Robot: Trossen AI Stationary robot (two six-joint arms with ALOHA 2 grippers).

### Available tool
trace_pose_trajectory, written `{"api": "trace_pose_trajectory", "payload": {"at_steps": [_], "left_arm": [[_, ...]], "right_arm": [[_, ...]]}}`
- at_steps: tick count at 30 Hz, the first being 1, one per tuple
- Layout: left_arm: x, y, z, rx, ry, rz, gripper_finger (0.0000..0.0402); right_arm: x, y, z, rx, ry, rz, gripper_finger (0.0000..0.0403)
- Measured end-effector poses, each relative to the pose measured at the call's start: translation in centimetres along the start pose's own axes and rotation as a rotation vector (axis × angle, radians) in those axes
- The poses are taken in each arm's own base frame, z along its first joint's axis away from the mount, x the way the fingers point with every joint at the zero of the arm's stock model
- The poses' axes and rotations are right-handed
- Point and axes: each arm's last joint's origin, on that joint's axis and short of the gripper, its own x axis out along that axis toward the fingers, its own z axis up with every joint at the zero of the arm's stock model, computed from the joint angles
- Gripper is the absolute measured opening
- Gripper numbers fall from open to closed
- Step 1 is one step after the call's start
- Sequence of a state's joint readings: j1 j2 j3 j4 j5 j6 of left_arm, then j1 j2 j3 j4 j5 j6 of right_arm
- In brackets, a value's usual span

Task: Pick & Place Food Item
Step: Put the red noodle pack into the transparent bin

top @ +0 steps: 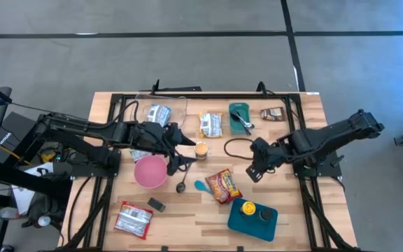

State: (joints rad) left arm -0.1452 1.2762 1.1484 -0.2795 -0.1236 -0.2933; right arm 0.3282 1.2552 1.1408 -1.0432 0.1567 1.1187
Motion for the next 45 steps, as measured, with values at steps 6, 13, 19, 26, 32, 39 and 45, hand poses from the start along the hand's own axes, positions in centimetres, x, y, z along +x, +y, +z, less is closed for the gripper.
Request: {"api": "trace_pose_trajectory", "payload": {"at_steps": [6, 13, 19, 26, 32, 39, 45], "left_arm": [[0.0, 0.0, 0.1, -0.052, -0.017, 0.012, 0.03], [0.0, 0.1, 0.2, -0.107, -0.025, 0.032, 0.03], [0.0, 0.1, 0.2, -0.117, -0.026, 0.036, 0.03], [0.0, 0.1, 0.1, -0.118, -0.025, 0.036, 0.03], [0.0, 0.1, 0.1, -0.118, -0.025, 0.036, 0.03], [0.0, 0.1, 0.1, -0.117, -0.025, 0.035, 0.03], [0.0, 0.1, 0.1, -0.117, -0.025, 0.035, 0.03]], "right_arm": [[1.6, 0.0, -0.8, -0.067, 0.005, 0.026, 0.0065], [4.6, -0.4, -1.8, -0.111, 0.049, 0.132, 0.0065], [6.9, -1.0, -2.4, -0.096, 0.05, 0.21, 0.0065], [8.6, -2.2, -2.3, -0.039, 0.078, 0.243, 0.0065], [9.7, -2.9, -2.0, -0.01, 0.087, 0.317, 0.0065], [10.1, -3.3, -2.1, 0.021, 0.094, 0.318, 0.0065], [10.5, -3.3, -2.5, 0.024, 0.121, 0.364, 0.0066]]}}
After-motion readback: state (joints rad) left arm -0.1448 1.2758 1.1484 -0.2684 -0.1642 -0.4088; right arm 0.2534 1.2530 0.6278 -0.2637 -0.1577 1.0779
